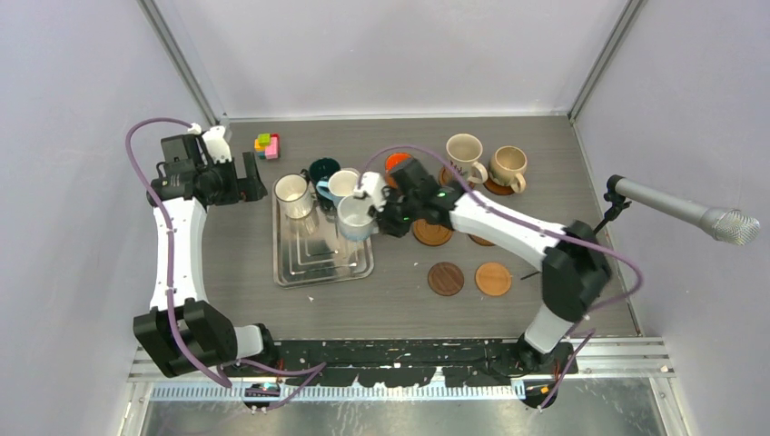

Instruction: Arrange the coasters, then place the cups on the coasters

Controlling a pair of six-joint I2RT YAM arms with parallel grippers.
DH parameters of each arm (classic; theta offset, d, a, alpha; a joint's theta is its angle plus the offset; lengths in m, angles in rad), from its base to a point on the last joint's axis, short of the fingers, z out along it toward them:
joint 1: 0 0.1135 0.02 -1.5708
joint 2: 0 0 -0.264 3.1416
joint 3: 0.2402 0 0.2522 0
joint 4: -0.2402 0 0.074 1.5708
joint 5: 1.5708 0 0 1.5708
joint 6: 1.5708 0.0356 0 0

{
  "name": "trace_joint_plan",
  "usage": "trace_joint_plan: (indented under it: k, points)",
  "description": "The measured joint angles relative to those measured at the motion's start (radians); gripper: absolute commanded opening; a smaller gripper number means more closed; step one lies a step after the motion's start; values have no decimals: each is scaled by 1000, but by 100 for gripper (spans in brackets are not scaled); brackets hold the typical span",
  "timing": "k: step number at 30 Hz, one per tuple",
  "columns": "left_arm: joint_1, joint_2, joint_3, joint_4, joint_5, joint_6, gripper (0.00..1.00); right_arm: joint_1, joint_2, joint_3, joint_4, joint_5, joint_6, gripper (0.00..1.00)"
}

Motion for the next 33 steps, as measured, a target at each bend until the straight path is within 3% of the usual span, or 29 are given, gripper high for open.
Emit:
trace_joint_plan:
  k: [5,11,20,33]
  points:
    - [0,14,8,8,13,-4,100,-121,-196,-161,41,29,28,0]
    - [0,35,21,23,35,-23,100,-254,-321,-330,55,90,69,0]
    - [0,71,42,22,46,-46,100,-359,-347,-483,105,147,126,0]
    - [0,73,56,18,45,-45,100,-375,-343,-535,221,169,185,0]
